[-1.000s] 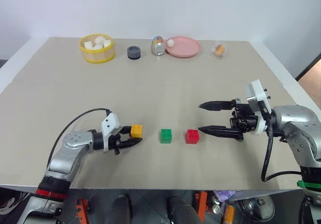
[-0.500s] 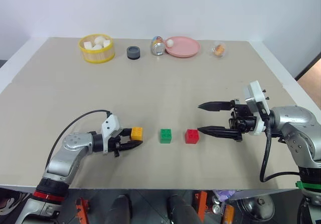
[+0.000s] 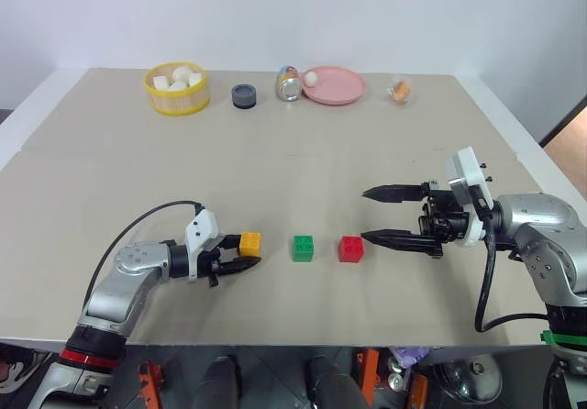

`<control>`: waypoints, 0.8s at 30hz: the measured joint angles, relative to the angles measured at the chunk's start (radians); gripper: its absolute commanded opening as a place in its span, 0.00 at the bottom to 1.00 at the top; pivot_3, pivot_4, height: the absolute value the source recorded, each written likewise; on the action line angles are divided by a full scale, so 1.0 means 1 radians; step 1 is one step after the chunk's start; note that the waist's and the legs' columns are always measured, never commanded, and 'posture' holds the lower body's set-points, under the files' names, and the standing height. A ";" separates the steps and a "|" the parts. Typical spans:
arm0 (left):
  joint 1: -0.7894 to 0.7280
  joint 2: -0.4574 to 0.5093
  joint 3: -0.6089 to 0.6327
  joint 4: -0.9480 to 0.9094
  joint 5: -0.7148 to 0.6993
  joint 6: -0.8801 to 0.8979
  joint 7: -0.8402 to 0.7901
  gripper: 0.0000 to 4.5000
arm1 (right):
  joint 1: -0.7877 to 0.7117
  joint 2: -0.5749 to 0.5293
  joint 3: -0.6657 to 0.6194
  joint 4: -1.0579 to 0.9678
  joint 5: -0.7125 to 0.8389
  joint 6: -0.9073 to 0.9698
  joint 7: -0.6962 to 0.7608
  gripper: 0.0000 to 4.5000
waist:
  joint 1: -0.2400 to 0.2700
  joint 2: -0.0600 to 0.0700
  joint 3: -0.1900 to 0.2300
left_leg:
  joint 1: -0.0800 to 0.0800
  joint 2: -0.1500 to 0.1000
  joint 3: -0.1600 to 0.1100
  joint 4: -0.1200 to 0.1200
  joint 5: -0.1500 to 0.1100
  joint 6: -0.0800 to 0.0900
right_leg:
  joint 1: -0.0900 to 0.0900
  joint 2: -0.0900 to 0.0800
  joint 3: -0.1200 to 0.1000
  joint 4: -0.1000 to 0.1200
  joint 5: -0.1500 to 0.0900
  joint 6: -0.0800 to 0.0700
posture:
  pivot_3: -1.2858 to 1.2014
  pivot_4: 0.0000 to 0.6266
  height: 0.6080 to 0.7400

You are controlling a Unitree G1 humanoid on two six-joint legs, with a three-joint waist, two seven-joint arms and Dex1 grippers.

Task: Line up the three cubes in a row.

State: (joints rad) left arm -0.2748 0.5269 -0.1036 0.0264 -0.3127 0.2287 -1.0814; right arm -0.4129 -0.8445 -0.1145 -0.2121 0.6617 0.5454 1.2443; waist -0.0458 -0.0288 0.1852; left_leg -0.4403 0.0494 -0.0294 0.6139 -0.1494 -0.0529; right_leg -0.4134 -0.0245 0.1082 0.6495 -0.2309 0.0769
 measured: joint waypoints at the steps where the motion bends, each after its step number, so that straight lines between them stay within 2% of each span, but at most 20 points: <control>1: 0.000 0.000 0.000 0.002 -0.002 0.000 -0.003 0.63 | -0.001 0.000 0.000 0.000 0.000 0.000 -0.001 0.90 | 0.000 0.000 0.000 | 0.000 0.000 0.000 0.000 0.000 0.000 | 0.000 0.000 0.000 0.000 0.000 0.000 | 0.52 0.24 1.00; 6: 0.000 0.000 -0.007 0.003 -0.001 -0.016 -0.018 0.98 | -0.007 0.001 0.001 0.000 0.000 0.000 -0.002 0.90 | 0.000 0.000 0.000 | 0.000 0.000 0.000 0.000 0.000 0.000 | 0.000 0.000 0.000 0.000 0.000 0.000 | 0.52 0.24 1.00; 24: 0.026 0.015 0.006 0.011 0.000 -0.075 0.006 0.98 | -0.036 0.005 0.003 0.005 0.000 0.000 -0.001 0.90 | 0.000 0.000 0.000 | 0.000 0.000 0.000 0.000 0.000 0.000 | 0.000 0.000 0.000 0.000 0.000 0.000 | 0.52 0.24 1.00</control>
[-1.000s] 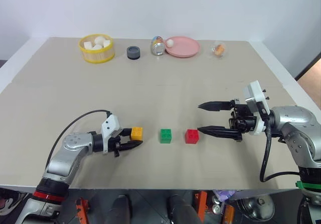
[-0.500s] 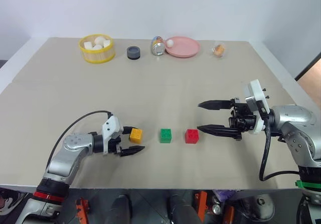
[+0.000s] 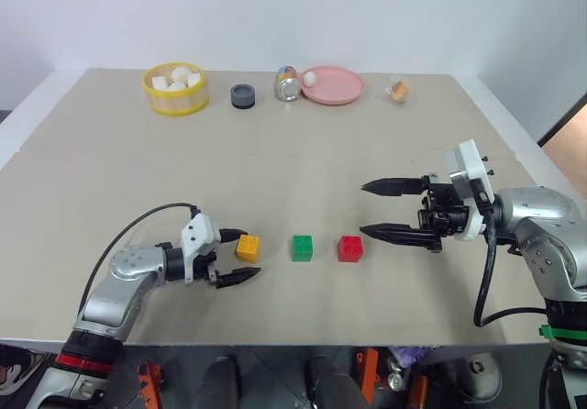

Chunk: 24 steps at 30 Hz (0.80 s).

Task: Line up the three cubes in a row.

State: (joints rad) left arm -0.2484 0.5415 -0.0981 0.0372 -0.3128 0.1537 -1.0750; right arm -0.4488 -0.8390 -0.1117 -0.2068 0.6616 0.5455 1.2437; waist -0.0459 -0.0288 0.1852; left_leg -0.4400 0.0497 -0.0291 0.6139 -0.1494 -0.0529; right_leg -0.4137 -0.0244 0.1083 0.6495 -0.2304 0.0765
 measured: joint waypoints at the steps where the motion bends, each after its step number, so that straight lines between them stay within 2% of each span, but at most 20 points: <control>1: 0.000 0.001 0.000 0.000 0.000 0.000 0.000 0.98 | -0.002 0.000 0.000 0.003 0.000 0.000 0.000 0.90 | 0.000 0.000 0.000 | 0.000 0.000 0.000 0.000 0.000 0.000 | 0.000 0.000 0.000 0.000 0.000 0.000 | 0.52 0.24 1.00; 5: 0.020 0.021 0.018 -0.007 -0.009 -0.006 -0.005 0.98 | -0.003 0.001 0.002 0.004 0.000 0.001 0.003 0.90 | -0.003 0.000 0.000 | 0.000 0.001 0.001 -0.001 0.000 0.000 | -0.001 0.000 0.000 0.000 0.000 0.000 | 0.52 0.24 1.00; 12: 0.116 0.138 0.105 -0.013 -0.041 -0.053 -0.055 0.98 | -0.005 0.001 0.002 0.005 0.002 0.003 0.012 0.90 | -0.007 0.000 0.000 | 0.001 0.004 0.004 -0.006 0.000 0.000 | -0.005 0.001 0.000 0.000 0.001 -0.004 | 0.52 0.24 1.00; 16: 0.204 0.215 0.208 -0.005 -0.064 -0.080 -0.080 0.98 | -0.005 -0.001 0.002 0.005 0.002 0.003 0.019 0.90 | -0.012 0.000 0.000 | 0.001 0.005 0.006 -0.010 0.000 0.000 | -0.008 0.002 0.001 0.000 0.000 -0.006 | 0.52 0.24 1.00; 24: 0.342 0.243 0.404 -0.079 -0.237 0.067 -0.077 0.98 | 0.001 -0.059 -0.033 0.122 -0.040 -0.041 0.030 0.90 | -0.011 -0.001 0.000 | 0.000 0.004 0.009 -0.010 0.000 0.000 | -0.009 0.000 0.002 0.000 -0.001 -0.006 | 0.52 0.24 1.00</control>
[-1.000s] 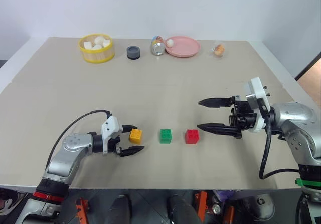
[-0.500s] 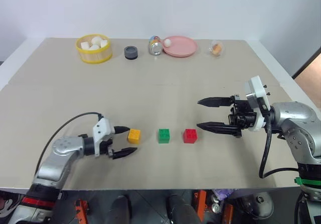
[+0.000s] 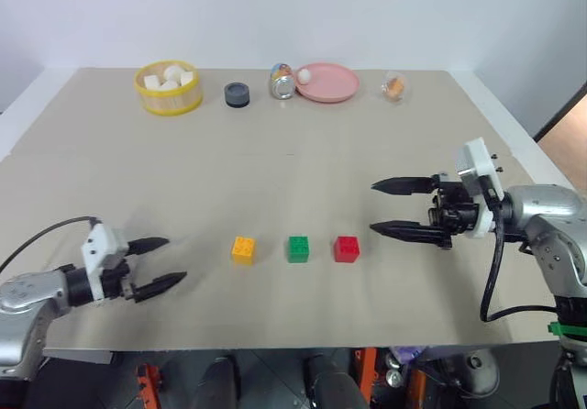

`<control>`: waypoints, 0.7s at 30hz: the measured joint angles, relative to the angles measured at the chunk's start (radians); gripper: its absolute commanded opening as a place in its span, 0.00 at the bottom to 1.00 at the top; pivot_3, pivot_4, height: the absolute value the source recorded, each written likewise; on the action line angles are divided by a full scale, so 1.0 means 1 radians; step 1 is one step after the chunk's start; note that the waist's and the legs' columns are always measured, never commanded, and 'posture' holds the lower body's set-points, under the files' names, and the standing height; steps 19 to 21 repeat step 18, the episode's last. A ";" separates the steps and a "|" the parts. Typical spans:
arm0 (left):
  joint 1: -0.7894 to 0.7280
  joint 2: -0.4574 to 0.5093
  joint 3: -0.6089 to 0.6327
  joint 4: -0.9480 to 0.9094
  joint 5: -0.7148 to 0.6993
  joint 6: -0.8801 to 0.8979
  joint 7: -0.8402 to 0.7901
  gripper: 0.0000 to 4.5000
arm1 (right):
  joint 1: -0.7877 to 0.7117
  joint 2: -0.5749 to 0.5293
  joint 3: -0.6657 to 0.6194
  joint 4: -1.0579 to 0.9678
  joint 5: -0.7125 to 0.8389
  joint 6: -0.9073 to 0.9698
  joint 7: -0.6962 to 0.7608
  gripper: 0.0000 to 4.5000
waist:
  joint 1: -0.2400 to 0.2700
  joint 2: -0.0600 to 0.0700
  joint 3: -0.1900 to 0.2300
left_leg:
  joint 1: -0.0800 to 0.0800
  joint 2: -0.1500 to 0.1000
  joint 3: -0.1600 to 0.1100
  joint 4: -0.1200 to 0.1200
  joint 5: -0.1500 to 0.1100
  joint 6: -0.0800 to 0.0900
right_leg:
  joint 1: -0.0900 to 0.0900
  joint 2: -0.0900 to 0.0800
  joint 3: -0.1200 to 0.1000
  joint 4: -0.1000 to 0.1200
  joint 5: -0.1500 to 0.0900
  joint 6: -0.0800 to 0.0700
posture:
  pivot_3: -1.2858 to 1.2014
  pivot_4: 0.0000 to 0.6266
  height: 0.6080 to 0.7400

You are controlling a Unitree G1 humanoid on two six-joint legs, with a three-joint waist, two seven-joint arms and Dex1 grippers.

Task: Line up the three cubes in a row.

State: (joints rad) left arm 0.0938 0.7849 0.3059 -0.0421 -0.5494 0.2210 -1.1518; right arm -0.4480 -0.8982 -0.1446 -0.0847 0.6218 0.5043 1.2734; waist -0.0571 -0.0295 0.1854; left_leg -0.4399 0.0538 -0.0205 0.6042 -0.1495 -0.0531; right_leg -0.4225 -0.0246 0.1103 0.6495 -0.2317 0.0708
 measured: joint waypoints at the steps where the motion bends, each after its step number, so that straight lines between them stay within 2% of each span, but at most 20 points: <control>1: 0.001 -0.001 0.014 -0.007 -0.007 0.019 0.018 0.98 | -0.001 0.000 -0.009 0.019 -0.006 -0.008 -0.005 0.90 | 0.001 0.000 0.000 | 0.000 0.000 0.000 0.000 0.000 0.000 | 0.000 0.001 0.000 0.000 0.000 0.000 | 0.52 0.24 1.00; 7: -0.056 -0.104 0.107 -0.034 -0.017 0.114 0.316 0.98 | -0.018 0.024 -0.059 0.135 -0.065 -0.062 -0.126 0.90 | 0.007 -0.001 0.000 | 0.001 0.000 0.000 0.001 0.000 0.000 | 0.001 0.001 0.000 0.000 0.001 0.000 | 0.52 0.24 1.00; 11: -0.099 -0.236 0.102 -0.108 0.003 0.149 0.535 0.98 | 0.083 0.142 -0.126 0.131 -0.111 -0.079 -0.341 0.90 | 0.012 -0.005 -0.003 | 0.000 0.000 -0.002 0.000 0.000 0.000 | 0.003 0.002 0.000 0.000 0.000 0.003 | 0.52 0.24 1.00; 14: -0.103 -0.291 0.087 -0.140 0.006 0.170 0.620 0.98 | 0.167 0.222 -0.131 0.116 -0.129 -0.070 -0.457 0.90 | 0.011 -0.004 -0.003 | 0.000 -0.001 -0.002 0.000 0.000 0.000 | 0.002 0.001 0.001 0.001 0.002 0.006 | 0.52 0.24 1.00; 18: -0.130 -0.359 0.065 -0.179 0.010 0.194 0.720 0.98 | 0.194 0.330 -0.181 0.089 -0.158 -0.077 -0.656 0.90 | 0.009 -0.004 -0.003 | 0.001 -0.001 -0.001 0.001 0.001 -0.001 | 0.003 0.002 0.001 0.001 0.003 0.003 | 0.52 0.24 1.00; 21: -0.130 -0.359 0.065 -0.179 0.010 0.194 0.720 0.98 | 0.194 0.330 -0.181 0.089 -0.158 -0.077 -0.656 0.90 | 0.009 -0.004 -0.003 | 0.001 -0.001 -0.001 0.001 0.001 -0.001 | 0.003 0.002 0.001 0.001 0.003 0.003 | 0.52 0.24 1.00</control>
